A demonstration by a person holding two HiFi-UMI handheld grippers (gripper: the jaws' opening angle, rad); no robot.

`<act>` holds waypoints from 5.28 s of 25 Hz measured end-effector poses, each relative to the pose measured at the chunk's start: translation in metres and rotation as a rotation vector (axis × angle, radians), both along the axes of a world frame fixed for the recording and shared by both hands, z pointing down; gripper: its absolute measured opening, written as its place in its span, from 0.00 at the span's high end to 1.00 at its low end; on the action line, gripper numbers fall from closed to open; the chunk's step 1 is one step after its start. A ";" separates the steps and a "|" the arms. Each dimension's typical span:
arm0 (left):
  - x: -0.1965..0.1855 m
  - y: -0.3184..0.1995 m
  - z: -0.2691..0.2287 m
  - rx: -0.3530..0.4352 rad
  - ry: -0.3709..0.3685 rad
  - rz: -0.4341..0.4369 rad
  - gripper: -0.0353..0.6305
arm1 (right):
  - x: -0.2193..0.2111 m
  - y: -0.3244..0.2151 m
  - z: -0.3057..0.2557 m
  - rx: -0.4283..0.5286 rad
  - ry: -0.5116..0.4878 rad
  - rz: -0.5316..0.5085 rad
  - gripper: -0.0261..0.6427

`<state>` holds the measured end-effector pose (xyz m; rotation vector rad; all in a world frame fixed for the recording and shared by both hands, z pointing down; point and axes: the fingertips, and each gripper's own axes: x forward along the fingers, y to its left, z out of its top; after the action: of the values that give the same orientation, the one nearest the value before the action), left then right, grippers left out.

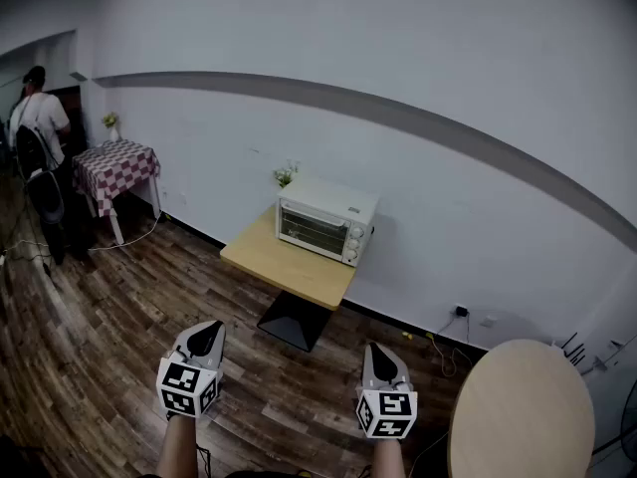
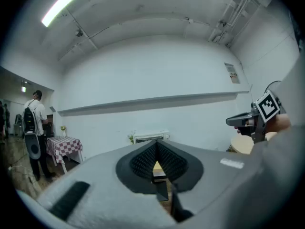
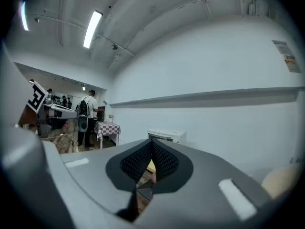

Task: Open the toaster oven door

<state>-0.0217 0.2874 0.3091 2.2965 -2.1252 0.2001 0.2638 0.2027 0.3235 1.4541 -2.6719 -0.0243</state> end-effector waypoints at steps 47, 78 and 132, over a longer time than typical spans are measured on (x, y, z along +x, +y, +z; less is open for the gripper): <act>0.065 -0.087 0.022 -0.028 -0.044 -0.035 0.95 | 0.053 -0.097 0.026 0.001 -0.020 -0.062 0.95; -0.091 -0.318 0.044 -0.079 0.010 0.119 0.95 | -0.110 -0.287 0.029 -0.020 0.040 0.033 0.95; -0.125 -0.668 0.121 -0.342 -0.363 0.393 0.86 | -0.223 -0.597 0.111 -0.152 0.292 -0.239 0.83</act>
<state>-0.1468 -0.3808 0.4304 2.5714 -1.5533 0.9656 0.0404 -0.3948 0.4344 0.9957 -2.5263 -0.0464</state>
